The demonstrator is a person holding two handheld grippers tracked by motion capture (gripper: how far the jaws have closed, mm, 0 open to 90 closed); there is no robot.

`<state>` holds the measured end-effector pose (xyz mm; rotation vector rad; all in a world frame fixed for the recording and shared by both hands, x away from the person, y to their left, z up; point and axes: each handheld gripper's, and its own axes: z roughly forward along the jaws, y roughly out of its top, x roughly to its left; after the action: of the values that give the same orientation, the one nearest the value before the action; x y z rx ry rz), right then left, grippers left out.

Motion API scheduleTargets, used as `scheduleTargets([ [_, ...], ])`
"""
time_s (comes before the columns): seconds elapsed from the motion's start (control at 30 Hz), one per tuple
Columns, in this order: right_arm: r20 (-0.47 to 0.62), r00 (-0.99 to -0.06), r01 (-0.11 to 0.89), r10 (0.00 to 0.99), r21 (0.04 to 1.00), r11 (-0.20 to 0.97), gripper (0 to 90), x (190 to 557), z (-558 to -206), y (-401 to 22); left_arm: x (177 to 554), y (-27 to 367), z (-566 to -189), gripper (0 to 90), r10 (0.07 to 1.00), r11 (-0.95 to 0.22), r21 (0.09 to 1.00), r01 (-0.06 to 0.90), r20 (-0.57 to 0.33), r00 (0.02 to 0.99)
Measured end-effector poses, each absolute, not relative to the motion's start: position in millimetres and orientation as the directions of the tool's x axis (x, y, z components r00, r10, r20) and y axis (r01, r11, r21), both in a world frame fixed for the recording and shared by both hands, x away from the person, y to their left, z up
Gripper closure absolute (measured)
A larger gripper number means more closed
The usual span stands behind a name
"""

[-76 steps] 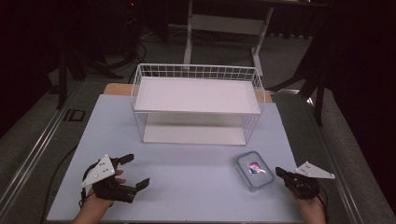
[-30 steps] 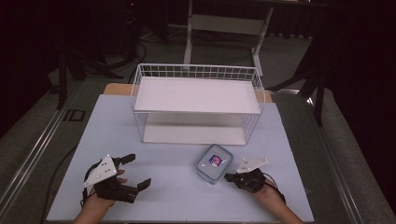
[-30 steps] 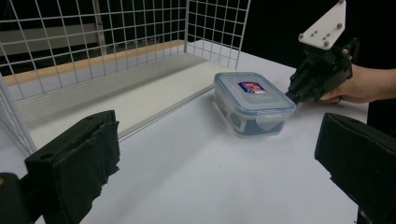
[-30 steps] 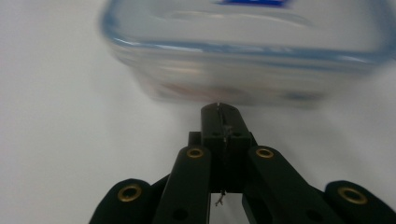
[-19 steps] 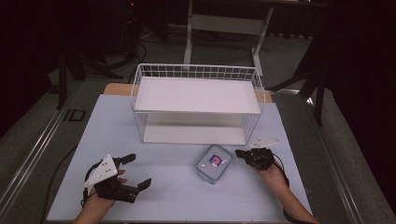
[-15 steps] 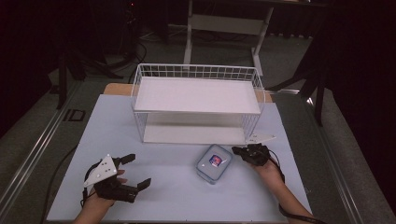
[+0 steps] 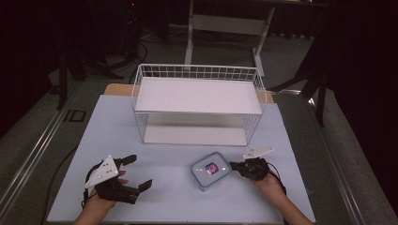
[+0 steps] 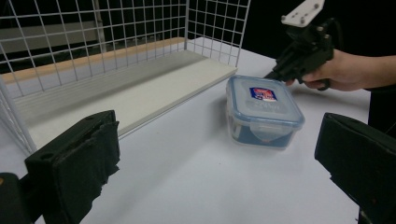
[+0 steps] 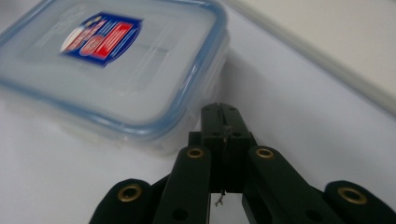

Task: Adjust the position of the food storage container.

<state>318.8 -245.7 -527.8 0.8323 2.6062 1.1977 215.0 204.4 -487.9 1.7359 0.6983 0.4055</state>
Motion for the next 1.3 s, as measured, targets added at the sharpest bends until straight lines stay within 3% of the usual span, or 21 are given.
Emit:
scheduleTargets([
  [0.53, 0.119, -0.897, 0.373, 0.425, 0.719, 0.586, 90.0, 288, -529, -204, 219, 199, -490, 1.0, 0.631, -0.175, 0.952, 0.252, -0.088, 0.771],
  [1.3, 0.132, -0.912, 0.359, 0.388, 0.715, 0.600, 90.0, 290, -529, -176, 221, 196, -494, 1.0, 0.614, -0.188, 0.943, 0.274, -0.105, 0.783],
])
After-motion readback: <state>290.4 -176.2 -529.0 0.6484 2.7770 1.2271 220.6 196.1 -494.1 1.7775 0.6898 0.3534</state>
